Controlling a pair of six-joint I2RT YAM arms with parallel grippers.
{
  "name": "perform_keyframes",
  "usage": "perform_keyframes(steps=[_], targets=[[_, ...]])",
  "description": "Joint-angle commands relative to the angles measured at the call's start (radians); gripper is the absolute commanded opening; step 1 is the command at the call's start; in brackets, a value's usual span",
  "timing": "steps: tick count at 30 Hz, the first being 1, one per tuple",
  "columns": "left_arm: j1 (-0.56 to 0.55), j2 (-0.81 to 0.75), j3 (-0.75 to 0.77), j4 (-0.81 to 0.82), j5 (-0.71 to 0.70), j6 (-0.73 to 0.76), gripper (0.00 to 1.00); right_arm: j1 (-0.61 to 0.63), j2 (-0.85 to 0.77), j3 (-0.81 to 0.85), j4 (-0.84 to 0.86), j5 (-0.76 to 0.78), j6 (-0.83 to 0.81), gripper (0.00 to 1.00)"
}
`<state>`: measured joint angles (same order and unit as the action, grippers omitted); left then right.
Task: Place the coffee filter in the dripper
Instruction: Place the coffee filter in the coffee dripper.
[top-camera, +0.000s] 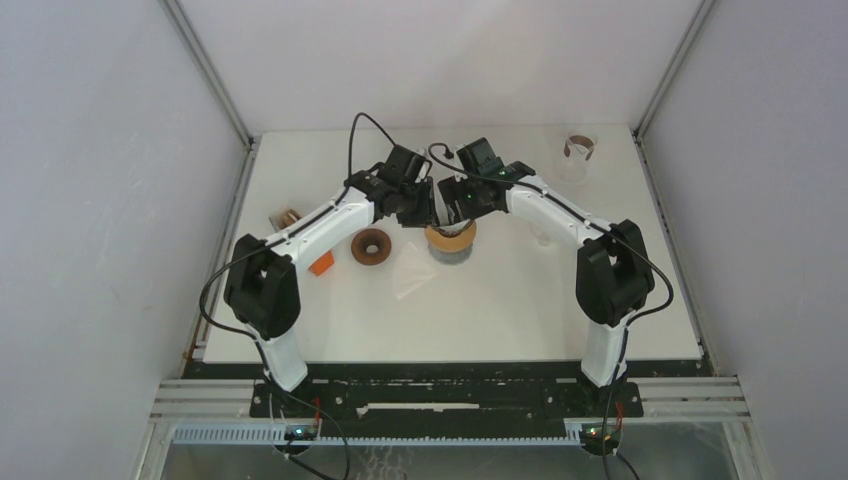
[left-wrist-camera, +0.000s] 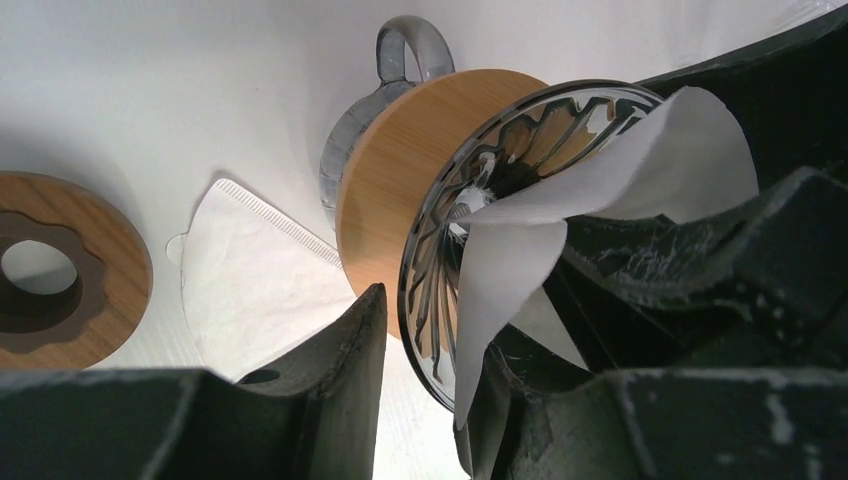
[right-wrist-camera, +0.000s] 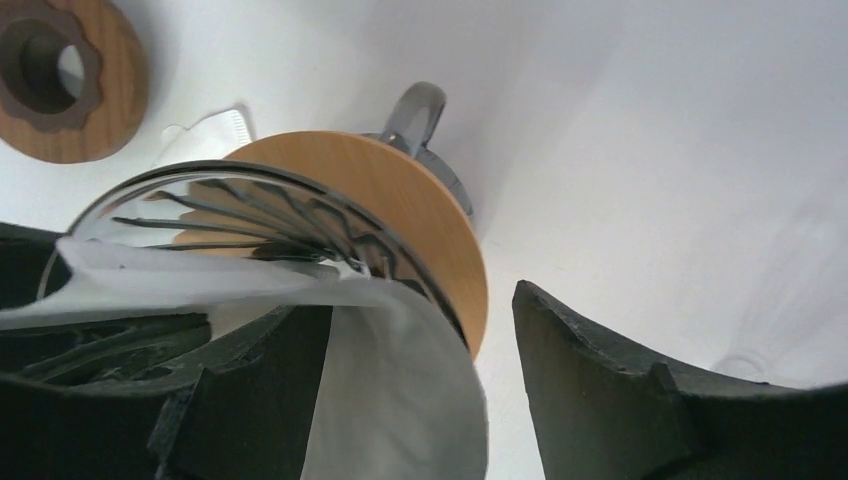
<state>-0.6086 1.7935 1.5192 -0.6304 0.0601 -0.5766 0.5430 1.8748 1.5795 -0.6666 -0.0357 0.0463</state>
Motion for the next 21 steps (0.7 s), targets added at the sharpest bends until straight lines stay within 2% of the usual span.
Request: perform_keyframes(steps=[1,12,21], targets=[[-0.002,-0.021,0.033,0.013,0.009,0.006,0.37,-0.008,-0.008,0.024,-0.005,0.100,0.000,0.75],[-0.002,-0.034,0.020,-0.001,-0.003,0.013,0.36,-0.020,-0.036,0.013,0.007,0.185,0.016,0.73],[0.000,-0.040,0.014,-0.020,-0.021,0.027,0.35,-0.027,-0.019,0.011,0.003,0.171,0.019,0.73]])
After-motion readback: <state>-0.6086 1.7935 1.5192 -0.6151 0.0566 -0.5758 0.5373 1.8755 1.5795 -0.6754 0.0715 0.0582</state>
